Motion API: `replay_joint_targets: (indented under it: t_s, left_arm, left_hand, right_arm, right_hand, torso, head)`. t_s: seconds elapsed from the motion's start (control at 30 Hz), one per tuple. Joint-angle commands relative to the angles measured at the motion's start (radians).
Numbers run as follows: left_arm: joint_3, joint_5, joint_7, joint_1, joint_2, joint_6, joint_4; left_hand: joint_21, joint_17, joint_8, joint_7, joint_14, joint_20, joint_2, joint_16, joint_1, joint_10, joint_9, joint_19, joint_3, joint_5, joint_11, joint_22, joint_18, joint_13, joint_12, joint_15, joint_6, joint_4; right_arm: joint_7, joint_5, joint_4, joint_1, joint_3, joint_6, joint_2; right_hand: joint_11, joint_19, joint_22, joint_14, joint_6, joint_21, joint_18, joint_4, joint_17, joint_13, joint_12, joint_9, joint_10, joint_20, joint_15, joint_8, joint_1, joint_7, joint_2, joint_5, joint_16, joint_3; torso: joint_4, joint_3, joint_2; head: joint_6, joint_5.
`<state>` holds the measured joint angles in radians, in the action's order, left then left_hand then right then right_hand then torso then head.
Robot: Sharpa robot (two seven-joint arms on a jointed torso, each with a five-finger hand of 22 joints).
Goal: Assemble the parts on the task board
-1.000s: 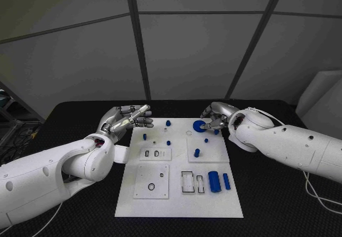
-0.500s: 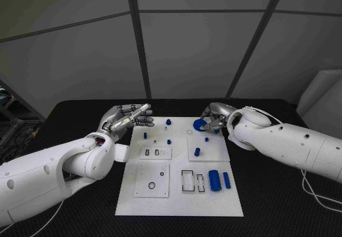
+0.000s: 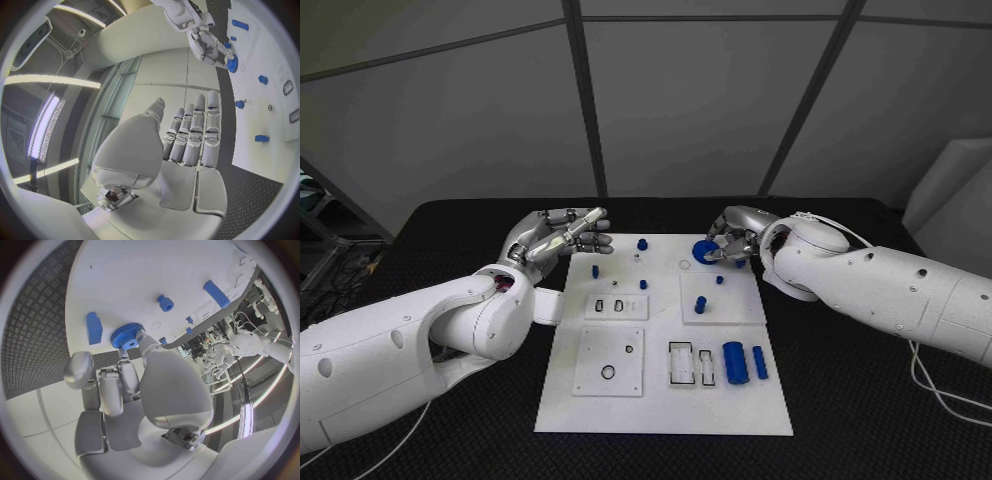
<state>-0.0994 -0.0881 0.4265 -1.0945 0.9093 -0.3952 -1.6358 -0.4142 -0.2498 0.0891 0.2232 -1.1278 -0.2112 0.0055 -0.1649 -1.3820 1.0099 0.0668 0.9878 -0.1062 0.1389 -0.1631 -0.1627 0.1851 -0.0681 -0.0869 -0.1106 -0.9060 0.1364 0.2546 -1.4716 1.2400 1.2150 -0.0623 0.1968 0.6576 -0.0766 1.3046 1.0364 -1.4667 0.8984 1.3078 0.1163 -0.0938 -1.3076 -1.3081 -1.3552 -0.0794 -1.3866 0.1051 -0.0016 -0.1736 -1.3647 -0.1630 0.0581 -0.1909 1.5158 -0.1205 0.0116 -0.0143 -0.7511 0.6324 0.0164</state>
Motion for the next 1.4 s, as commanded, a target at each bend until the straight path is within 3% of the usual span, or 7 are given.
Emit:
replay_joint_targets:
  t_s: [0.03,0.27,0.5,1.07,1.17,1.27,1.4]
  left_arm:
    - [-0.001,-0.006,0.001,-0.002,-0.001,0.014,0.000]
    - [-0.001,-0.006,0.000,-0.002,-0.001,0.017,0.000]
    - [-0.001,-0.006,-0.001,-0.002,-0.001,0.017,0.000]
    - [-0.001,-0.006,0.000,-0.002,0.002,0.024,-0.001]
    - [-0.001,-0.006,0.000,-0.002,0.003,0.024,-0.001]
    - [-0.001,-0.006,0.000,-0.002,0.003,0.024,0.000]
    - [-0.001,-0.006,0.001,-0.002,0.003,0.024,0.002]
  left_hand:
    - [-0.004,-0.001,-0.006,-0.001,0.000,0.002,0.009,0.007,-0.007,0.001,-0.001,-0.008,-0.005,-0.001,-0.006,-0.001,-0.004,0.001,0.005,0.000,-0.008,-0.002]
    - [-0.004,-0.002,-0.006,-0.001,0.000,0.002,0.009,0.007,-0.007,0.001,-0.001,-0.008,-0.005,-0.001,-0.006,-0.001,-0.004,0.001,0.005,0.000,-0.008,-0.002]
    - [-0.004,-0.002,-0.007,0.000,0.000,0.002,0.009,0.008,-0.007,0.000,-0.001,-0.008,-0.006,-0.001,-0.006,-0.001,-0.004,0.001,0.006,0.000,-0.007,-0.003]
    - [-0.005,-0.004,-0.010,0.003,0.001,0.001,0.011,0.010,-0.006,-0.003,-0.002,-0.009,-0.007,-0.002,-0.008,-0.002,-0.004,0.002,0.009,-0.001,-0.004,-0.003]
    - [-0.005,-0.004,-0.010,0.003,0.001,0.001,0.011,0.010,-0.006,-0.003,-0.002,-0.009,-0.007,-0.002,-0.008,-0.002,-0.004,0.002,0.009,-0.001,-0.004,-0.003]
    - [-0.005,-0.004,-0.010,0.003,0.001,0.001,0.011,0.010,-0.006,-0.003,-0.002,-0.009,-0.007,-0.002,-0.008,-0.002,-0.004,0.002,0.009,-0.001,-0.004,-0.003]
    - [-0.005,-0.004,-0.010,0.003,0.001,0.001,0.011,0.010,-0.006,-0.003,-0.002,-0.009,-0.007,-0.002,-0.008,-0.002,-0.004,0.002,0.009,-0.001,-0.004,-0.003]
  right_arm:
    - [-0.003,-0.006,-0.003,0.000,0.001,-0.033,-0.001]
    - [0.000,-0.018,-0.004,-0.001,0.001,-0.033,-0.004]
    - [-0.012,-0.045,0.013,-0.001,0.001,0.023,0.001]
    - [0.015,-0.173,0.168,-0.001,0.000,0.173,0.016]
    - [0.018,-0.198,0.167,-0.001,0.000,0.173,-0.007]
    - [0.020,-0.214,0.150,-0.001,0.001,0.172,-0.043]
    - [0.020,-0.226,0.126,-0.001,0.001,0.175,-0.086]
  right_hand:
    - [0.003,0.002,0.001,-0.079,0.016,0.003,-0.016,-0.008,-0.135,-0.008,-0.005,-0.001,-0.005,0.001,0.000,-0.009,0.001,0.002,-0.013,-0.004,0.006,0.000]
    - [0.005,0.004,0.005,-0.079,0.026,0.005,-0.017,-0.007,-0.137,-0.012,-0.008,-0.001,-0.008,-0.001,-0.002,-0.012,-0.006,0.004,-0.021,-0.008,0.007,-0.003]
    - [0.007,0.005,0.011,-0.080,0.036,0.009,-0.018,-0.002,-0.142,-0.015,-0.010,0.002,-0.009,-0.003,-0.003,-0.012,-0.018,0.006,-0.028,-0.034,0.009,-0.010]
    - [0.009,0.014,0.029,-0.083,0.045,0.018,-0.021,0.003,-0.158,-0.020,-0.012,0.006,-0.012,-0.004,-0.005,-0.009,-0.026,0.007,-0.024,-0.076,0.016,-0.016]
    - [0.009,0.015,0.032,-0.083,0.047,0.020,-0.021,0.004,-0.161,-0.021,-0.013,0.006,-0.013,-0.005,-0.005,-0.009,-0.028,0.008,-0.024,-0.070,0.016,-0.018]
    - [0.011,0.016,0.034,-0.083,0.052,0.021,-0.022,0.003,-0.161,-0.021,-0.012,0.009,-0.014,-0.006,-0.006,-0.005,-0.031,0.009,-0.025,-0.018,0.017,-0.031]
    - [0.011,0.016,0.035,-0.083,0.052,0.022,-0.022,0.002,-0.161,-0.022,-0.012,0.009,-0.014,-0.006,-0.006,-0.005,-0.031,0.009,-0.025,-0.015,0.017,-0.033]
  torso:
    - [0.0007,-0.0001,0.000]
    - [0.0000,0.0004,0.000]
    - [0.0004,0.0005,0.001]
    - [0.0003,-0.0007,0.002]
    - [0.0013,0.0002,0.000]
    - [0.0028,-0.0013,0.000]
    - [0.0022,-0.0001,-0.001]
  head:
    - [0.002,0.000]
    - [0.005,-0.002]
    - [0.005,-0.001]
    - [-0.003,-0.009]
    - [-0.004,-0.010]
    - [-0.007,-0.012]
    - [-0.008,-0.017]
